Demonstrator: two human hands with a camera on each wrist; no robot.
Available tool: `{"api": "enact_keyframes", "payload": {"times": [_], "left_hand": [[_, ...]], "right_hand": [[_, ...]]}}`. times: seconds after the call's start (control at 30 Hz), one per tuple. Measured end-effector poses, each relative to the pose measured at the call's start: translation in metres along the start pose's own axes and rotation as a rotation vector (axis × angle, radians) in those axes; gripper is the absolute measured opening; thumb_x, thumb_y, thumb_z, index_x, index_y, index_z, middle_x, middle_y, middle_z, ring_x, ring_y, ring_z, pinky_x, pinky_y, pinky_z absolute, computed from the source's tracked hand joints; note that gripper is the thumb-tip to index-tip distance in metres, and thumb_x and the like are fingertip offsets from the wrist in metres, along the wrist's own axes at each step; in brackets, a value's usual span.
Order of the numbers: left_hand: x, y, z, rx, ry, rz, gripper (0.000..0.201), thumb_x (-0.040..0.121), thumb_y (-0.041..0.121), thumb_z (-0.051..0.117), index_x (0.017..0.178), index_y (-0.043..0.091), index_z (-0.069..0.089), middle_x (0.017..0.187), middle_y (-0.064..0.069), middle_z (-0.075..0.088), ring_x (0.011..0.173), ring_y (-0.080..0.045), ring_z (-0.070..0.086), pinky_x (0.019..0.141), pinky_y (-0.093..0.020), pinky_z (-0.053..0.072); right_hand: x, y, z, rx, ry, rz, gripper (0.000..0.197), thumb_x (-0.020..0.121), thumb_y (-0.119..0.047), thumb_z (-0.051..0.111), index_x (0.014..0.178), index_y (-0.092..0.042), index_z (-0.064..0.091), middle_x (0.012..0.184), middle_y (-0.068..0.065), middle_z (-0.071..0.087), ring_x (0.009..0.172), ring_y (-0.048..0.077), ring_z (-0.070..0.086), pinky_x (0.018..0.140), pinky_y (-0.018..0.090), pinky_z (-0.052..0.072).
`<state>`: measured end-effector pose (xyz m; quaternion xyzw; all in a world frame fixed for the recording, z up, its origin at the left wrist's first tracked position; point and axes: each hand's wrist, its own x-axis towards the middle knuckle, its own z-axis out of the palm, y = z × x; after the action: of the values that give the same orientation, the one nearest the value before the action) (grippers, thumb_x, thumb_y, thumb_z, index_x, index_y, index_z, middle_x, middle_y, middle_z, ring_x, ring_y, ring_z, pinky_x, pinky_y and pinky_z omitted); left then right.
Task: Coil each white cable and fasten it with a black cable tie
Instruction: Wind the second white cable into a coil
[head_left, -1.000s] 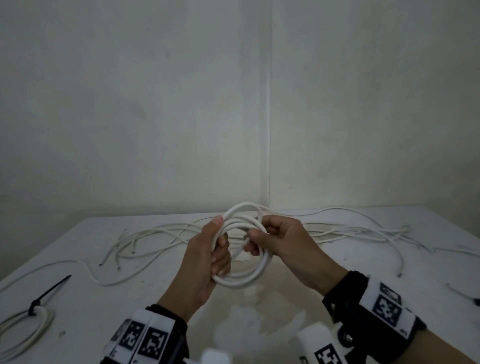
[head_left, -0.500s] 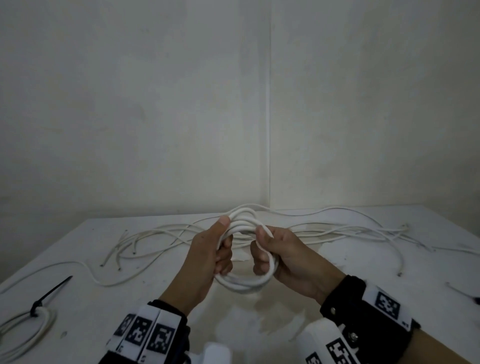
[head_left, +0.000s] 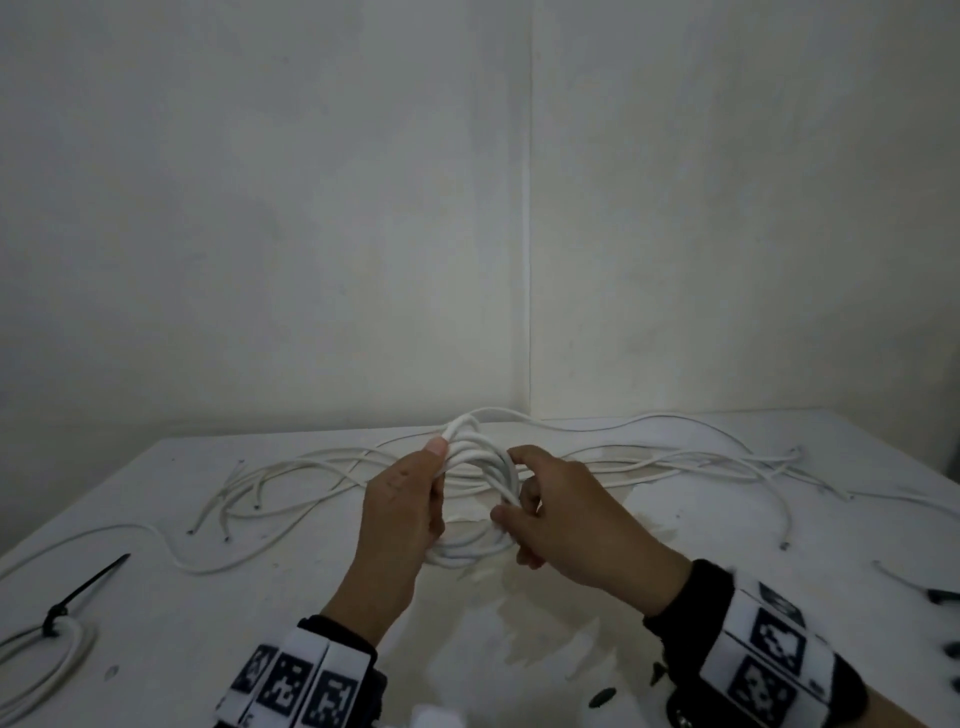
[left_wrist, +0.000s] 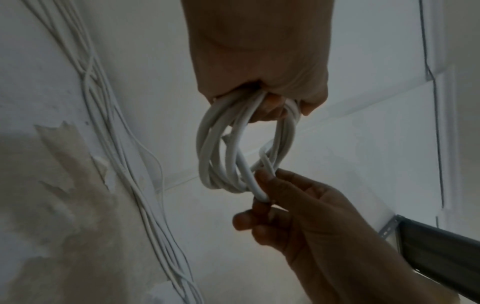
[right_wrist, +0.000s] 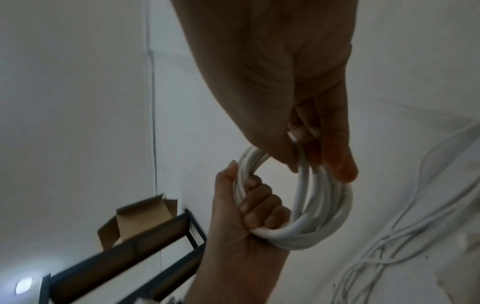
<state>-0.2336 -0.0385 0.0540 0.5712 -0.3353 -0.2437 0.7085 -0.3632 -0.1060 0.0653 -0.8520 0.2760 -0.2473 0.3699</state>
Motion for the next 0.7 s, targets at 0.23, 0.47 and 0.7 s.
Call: {"api": "enact_keyframes", "payload": {"times": [0.23, 0.47, 0.7], "left_hand": [[0.011, 0.008, -0.01, -0.104, 0.097, -0.01, 0.041, 0.092, 0.02, 0.051, 0.053, 0.011, 0.044, 0.037, 0.007, 0.036, 0.029, -0.006, 0.025, 0.034, -0.012, 0.021], [0.007, 0.013, -0.006, -0.256, 0.022, -0.042, 0.039, 0.094, 0.025, 0.044, 0.058, 0.011, 0.038, 0.034, 0.008, 0.027, 0.028, -0.004, 0.021, 0.032, -0.016, 0.019], [-0.004, 0.005, -0.001, -0.316, -0.073, -0.081, 0.043, 0.096, 0.037, 0.035, 0.061, 0.012, 0.038, 0.038, 0.006, 0.028, 0.032, -0.006, 0.026, 0.038, -0.02, 0.029]], "right_hand": [[-0.009, 0.002, -0.015, 0.006, -0.249, -0.01, 0.061, 0.089, -0.013, 0.058, 0.141, -0.029, 0.029, 0.066, 0.003, 0.05, 0.06, 0.021, 0.064, 0.062, 0.026, 0.057], [-0.005, 0.014, -0.012, -0.072, -0.169, -0.067, 0.046, 0.089, -0.028, 0.058, 0.131, -0.033, 0.037, 0.08, -0.001, 0.056, 0.07, 0.011, 0.06, 0.072, 0.028, 0.05], [0.006, 0.006, 0.019, 0.547, 0.135, -0.128, 0.013, 0.095, -0.022, 0.042, 0.1, -0.02, 0.053, 0.074, 0.0, 0.06, 0.072, 0.007, 0.063, 0.073, 0.022, 0.054]]}}
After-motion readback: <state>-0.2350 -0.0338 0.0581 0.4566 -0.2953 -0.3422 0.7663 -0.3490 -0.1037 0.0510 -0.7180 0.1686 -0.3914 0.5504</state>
